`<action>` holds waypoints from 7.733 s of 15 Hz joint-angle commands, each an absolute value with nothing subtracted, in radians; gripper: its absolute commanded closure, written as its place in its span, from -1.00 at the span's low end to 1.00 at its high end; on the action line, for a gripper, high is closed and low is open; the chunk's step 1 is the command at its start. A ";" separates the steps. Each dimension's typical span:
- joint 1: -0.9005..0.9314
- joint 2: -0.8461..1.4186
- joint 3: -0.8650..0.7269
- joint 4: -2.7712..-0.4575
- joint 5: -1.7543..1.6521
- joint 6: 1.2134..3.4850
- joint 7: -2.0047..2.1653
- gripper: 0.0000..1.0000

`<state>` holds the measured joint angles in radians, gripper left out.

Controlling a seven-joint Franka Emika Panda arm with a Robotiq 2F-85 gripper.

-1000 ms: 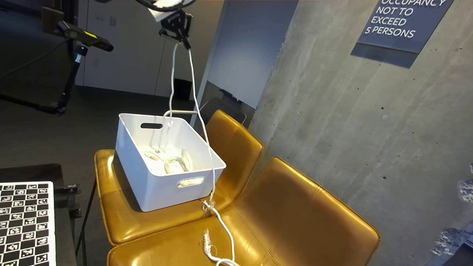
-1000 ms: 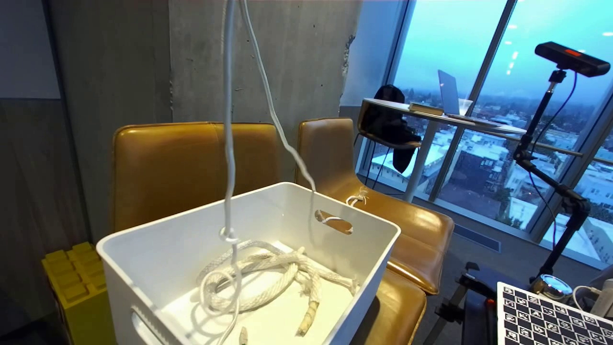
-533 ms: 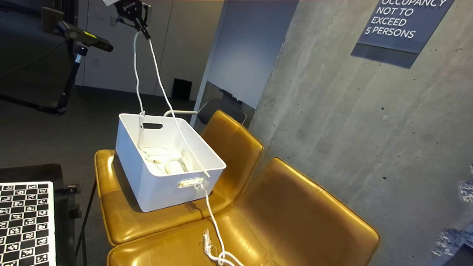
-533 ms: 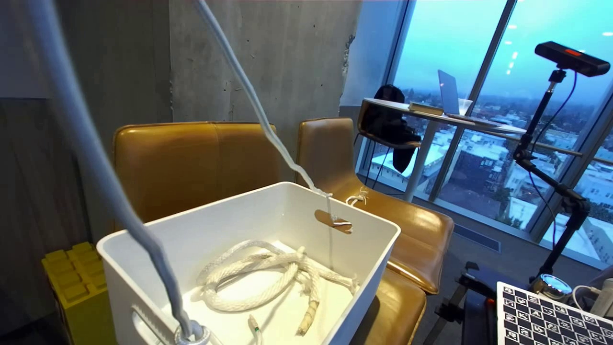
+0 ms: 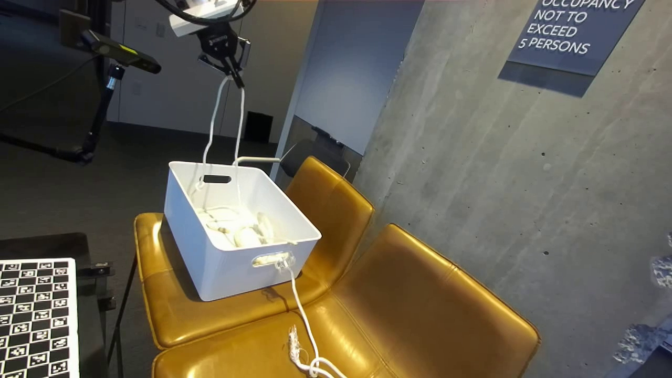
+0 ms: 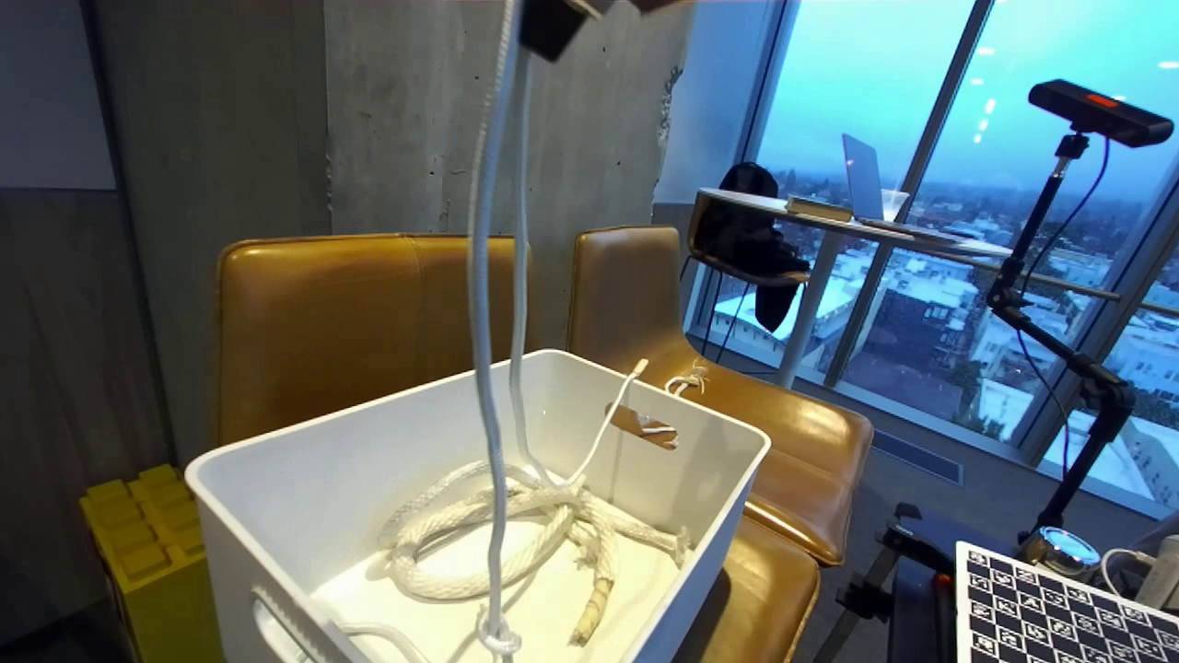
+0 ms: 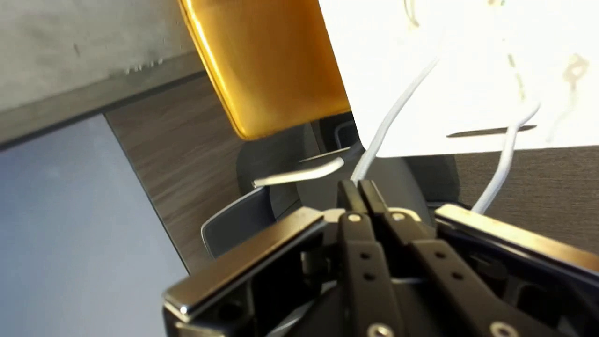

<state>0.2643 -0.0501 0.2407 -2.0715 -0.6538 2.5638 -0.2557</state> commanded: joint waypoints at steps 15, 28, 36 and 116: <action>0.158 -0.131 0.110 -2.237 -0.252 2.590 -0.445 -0.14; 0.053 -0.068 0.010 -2.348 -0.304 2.703 -0.514 -1.00; -0.011 0.187 -0.013 -2.227 -0.320 2.786 -0.518 -1.00; -0.220 0.455 0.058 -1.994 -0.177 2.468 -0.863 -1.00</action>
